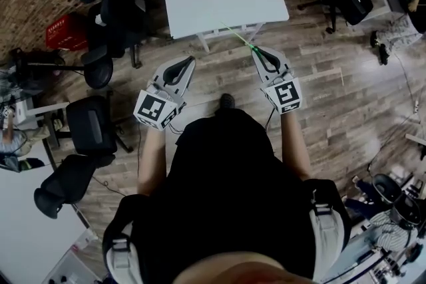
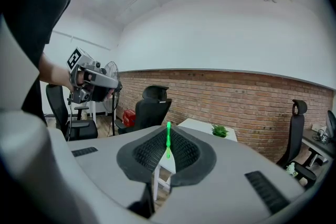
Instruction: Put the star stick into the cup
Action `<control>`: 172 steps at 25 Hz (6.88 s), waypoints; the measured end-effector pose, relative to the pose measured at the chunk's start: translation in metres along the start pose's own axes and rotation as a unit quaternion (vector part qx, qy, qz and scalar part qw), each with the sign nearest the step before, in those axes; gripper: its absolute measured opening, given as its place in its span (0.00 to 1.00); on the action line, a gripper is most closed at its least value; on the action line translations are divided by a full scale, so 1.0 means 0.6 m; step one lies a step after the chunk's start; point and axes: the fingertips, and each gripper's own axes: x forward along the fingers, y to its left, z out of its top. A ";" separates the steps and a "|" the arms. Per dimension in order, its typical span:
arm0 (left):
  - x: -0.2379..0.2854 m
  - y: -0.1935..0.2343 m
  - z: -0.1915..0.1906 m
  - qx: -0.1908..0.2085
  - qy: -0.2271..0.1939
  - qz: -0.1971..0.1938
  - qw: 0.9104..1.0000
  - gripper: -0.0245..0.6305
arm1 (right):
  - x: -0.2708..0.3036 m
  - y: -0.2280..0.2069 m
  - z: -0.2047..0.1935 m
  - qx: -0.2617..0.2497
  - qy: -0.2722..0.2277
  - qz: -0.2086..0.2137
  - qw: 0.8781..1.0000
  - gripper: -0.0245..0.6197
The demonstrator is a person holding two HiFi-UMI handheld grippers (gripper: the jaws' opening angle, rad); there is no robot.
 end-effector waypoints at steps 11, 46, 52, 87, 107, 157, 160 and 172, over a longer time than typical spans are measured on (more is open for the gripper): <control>0.033 -0.007 -0.010 -0.005 0.008 0.011 1.000 0.07 | 0.008 -0.046 -0.025 -0.009 0.009 0.012 1.000 0.06; 0.230 0.212 0.040 0.004 -0.004 -0.099 0.995 0.07 | 0.165 -0.172 -0.004 0.012 0.050 -0.084 0.995 0.06; 0.264 0.264 0.052 0.009 -0.008 -0.118 0.993 0.07 | 0.213 -0.197 -0.002 0.016 0.058 -0.102 0.993 0.06; 0.320 0.436 0.040 0.012 0.000 -0.144 0.990 0.07 | 0.388 -0.221 -0.075 -0.013 0.140 -0.126 0.982 0.06; 0.351 0.462 0.041 -0.002 0.012 -0.088 0.996 0.07 | 0.442 -0.284 -0.105 -0.043 0.159 -0.078 0.983 0.06; 0.340 0.487 0.037 -0.017 0.009 -0.017 1.000 0.07 | 0.519 -0.322 -0.123 -0.024 0.163 -0.031 0.986 0.06; 0.340 0.488 0.039 -0.018 0.009 -0.017 1.000 0.07 | 0.518 -0.325 -0.118 -0.028 0.164 -0.035 0.985 0.07; 0.331 0.492 0.042 -0.015 0.003 -0.019 1.000 0.07 | 0.511 -0.330 -0.102 -0.025 0.150 -0.048 0.987 0.29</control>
